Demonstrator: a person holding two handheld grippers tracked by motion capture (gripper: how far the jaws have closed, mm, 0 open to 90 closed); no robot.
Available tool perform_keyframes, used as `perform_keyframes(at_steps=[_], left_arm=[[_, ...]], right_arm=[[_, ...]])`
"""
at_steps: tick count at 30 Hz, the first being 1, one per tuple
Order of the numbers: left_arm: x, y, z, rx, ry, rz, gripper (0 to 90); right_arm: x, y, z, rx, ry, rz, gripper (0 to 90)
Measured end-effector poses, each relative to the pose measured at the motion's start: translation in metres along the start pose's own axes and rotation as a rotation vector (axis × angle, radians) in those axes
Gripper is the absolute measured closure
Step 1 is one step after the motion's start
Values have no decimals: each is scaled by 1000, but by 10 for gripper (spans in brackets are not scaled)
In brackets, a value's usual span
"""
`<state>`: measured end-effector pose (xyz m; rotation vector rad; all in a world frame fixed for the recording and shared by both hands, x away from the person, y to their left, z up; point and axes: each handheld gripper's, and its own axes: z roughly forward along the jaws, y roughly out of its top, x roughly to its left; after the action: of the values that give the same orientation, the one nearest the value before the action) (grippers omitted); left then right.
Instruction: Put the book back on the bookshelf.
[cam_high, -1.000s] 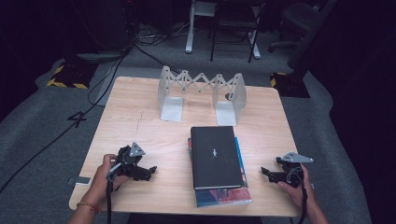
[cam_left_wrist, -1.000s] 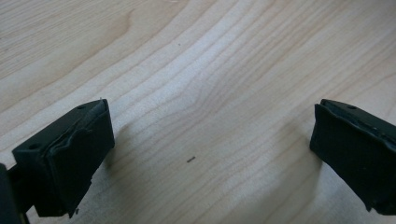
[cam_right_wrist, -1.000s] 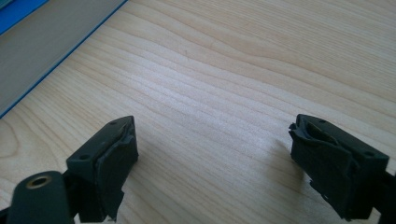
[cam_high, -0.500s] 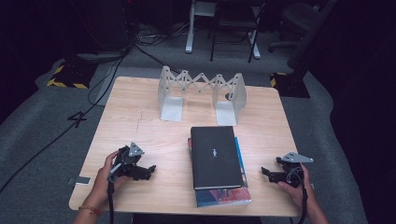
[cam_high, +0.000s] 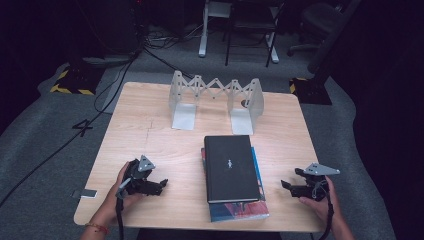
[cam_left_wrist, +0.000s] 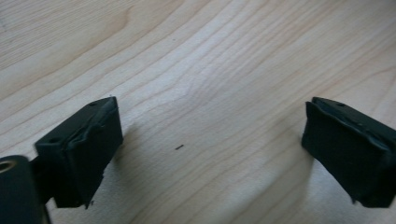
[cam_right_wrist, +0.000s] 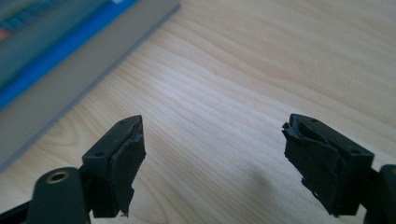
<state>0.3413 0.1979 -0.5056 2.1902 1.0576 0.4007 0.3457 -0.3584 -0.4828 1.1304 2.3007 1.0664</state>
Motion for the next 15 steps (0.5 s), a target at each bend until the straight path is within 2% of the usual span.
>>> perform_keyframes(at_steps=[2,5,6,10,15], left_arm=[[-4,0,0,-2,-11,15,86],[-7,0,1,-3,-26,29,86],[-8,1,1,0,-26,31,86],[-18,4,4,1,-43,49,86],[-23,6,6,-2,-52,62,86]], right_arm=[[7,11,-11,-45,26,-23,229],[13,20,-17,-66,44,-32,235],[21,29,-22,-82,62,-52,234],[37,43,-25,-86,82,-92,224],[48,52,-26,-98,117,-114,226]])
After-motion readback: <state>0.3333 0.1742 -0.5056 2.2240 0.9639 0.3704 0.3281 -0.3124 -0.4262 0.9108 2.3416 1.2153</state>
